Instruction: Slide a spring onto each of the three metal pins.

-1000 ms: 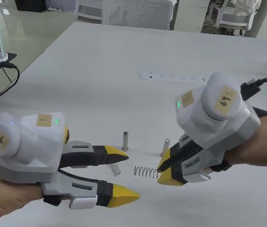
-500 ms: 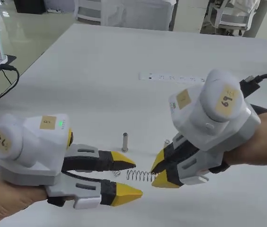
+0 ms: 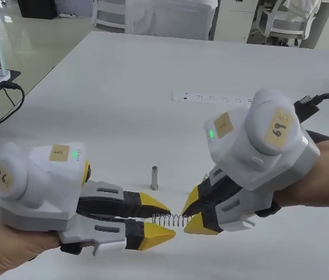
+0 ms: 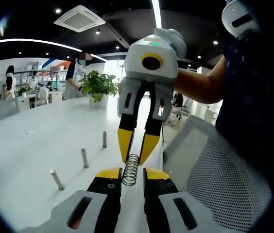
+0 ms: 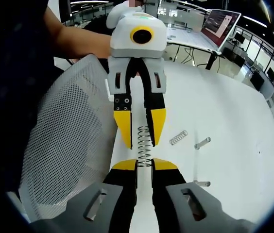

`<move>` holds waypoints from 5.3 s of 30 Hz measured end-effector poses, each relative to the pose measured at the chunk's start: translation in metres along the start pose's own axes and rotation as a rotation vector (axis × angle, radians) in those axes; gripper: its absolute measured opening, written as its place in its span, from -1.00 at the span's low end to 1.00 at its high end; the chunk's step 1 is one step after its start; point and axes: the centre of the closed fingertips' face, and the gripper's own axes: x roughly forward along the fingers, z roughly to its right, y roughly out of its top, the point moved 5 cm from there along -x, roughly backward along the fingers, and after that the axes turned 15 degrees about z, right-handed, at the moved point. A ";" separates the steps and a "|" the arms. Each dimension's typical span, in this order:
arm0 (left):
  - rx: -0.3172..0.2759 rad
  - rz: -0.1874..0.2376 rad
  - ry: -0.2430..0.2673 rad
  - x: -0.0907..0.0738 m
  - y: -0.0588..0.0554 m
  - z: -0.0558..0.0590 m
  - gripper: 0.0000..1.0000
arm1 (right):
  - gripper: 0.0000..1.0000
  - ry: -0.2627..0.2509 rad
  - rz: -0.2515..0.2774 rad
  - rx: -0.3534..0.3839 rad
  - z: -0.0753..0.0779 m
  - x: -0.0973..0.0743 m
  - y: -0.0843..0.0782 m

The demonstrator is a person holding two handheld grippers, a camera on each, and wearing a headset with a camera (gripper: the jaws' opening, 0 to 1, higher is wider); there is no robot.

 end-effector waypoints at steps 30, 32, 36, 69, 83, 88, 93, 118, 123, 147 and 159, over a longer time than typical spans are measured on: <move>0.003 0.029 -0.032 0.001 0.007 0.007 -0.95 | -0.82 0.019 0.016 0.015 -0.003 0.003 -0.003; 0.004 0.031 -0.031 0.001 0.008 0.007 -0.95 | -0.82 0.019 0.015 0.014 -0.003 0.004 -0.004; 0.005 0.032 -0.030 0.002 0.008 0.007 -0.95 | -0.83 0.020 0.017 0.008 -0.003 0.003 -0.004; 0.036 -0.015 -0.071 0.006 0.002 0.012 -0.94 | -0.85 0.055 0.068 0.037 -0.011 -0.013 0.031; 0.036 -0.023 -0.076 0.007 0.001 0.012 -0.94 | -0.85 0.064 0.044 -0.001 -0.012 -0.009 0.042; 0.032 -0.022 -0.075 0.006 0.001 0.012 -0.94 | -0.85 0.066 0.046 -0.006 -0.012 -0.008 0.043; 0.033 -0.029 -0.075 0.006 0.000 0.012 -0.94 | -0.85 0.066 0.038 -0.010 -0.012 -0.007 0.043; 0.014 -0.032 -0.053 0.005 -0.003 0.009 -0.79 | -0.85 0.055 -0.011 -0.032 -0.005 -0.007 0.038; 0.005 -0.024 -0.028 0.001 -0.002 0.005 -0.68 | -0.85 0.039 -0.022 -0.028 -0.002 -0.011 0.034; 0.002 0.000 0.119 -0.022 -0.007 -0.015 -0.23 | -0.85 -0.065 -0.061 0.027 0.024 -0.038 0.008; -0.010 0.000 0.193 -0.038 -0.011 -0.022 -0.02 | -0.85 -0.143 -0.092 0.064 0.048 -0.054 -0.010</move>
